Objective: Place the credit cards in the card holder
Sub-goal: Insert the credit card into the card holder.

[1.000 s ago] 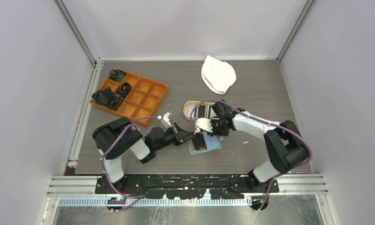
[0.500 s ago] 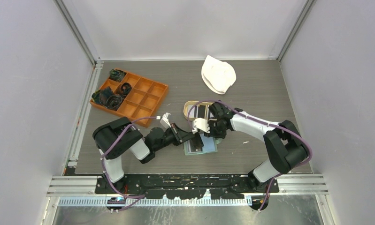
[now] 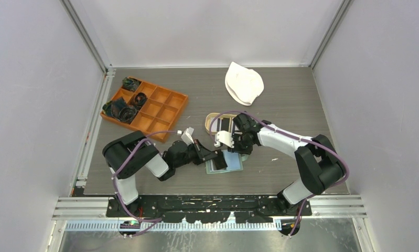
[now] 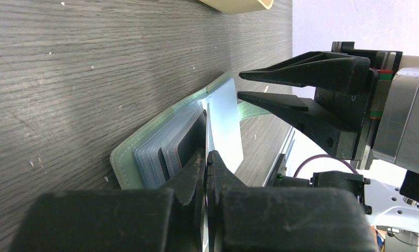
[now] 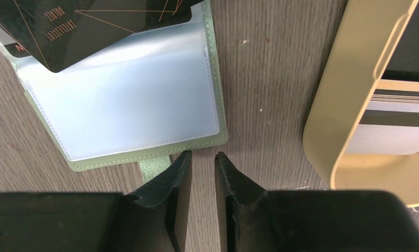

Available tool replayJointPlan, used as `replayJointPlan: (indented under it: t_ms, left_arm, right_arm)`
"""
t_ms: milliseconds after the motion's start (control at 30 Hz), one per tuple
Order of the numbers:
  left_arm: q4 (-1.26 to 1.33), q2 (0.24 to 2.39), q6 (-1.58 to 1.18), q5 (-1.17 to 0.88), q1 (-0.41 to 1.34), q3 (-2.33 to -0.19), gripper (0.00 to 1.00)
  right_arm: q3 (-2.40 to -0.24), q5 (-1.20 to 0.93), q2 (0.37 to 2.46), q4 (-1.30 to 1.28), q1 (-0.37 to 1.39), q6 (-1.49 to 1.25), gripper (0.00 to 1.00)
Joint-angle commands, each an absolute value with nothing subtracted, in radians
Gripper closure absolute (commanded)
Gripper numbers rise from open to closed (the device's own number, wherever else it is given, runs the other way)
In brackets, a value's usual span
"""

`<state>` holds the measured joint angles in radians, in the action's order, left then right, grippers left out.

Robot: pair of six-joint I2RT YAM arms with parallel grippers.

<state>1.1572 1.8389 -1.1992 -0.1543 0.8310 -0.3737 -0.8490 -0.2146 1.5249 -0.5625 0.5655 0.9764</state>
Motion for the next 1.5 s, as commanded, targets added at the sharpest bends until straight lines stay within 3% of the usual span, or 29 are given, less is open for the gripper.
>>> replayJointPlan:
  t_ms: [0,333,1467]
  left_arm:
    - [1.062,1.779,-1.159,-0.158,0.834,-0.402,1.00]
    - [0.709,1.601,-1.061,-0.104,0.868,-0.474,1.00]
    - [0.885,1.752,-1.163,-0.089,0.885,-0.478,1.00]
  right_arm:
    - [-0.890,-0.220,1.521,-0.566,0.567,0.963,0.71]
    - [-0.893,-0.227,1.518,-0.569,0.567,0.957,0.71]
    - [-0.896,-0.235,1.519,-0.579,0.568,0.957,0.70]
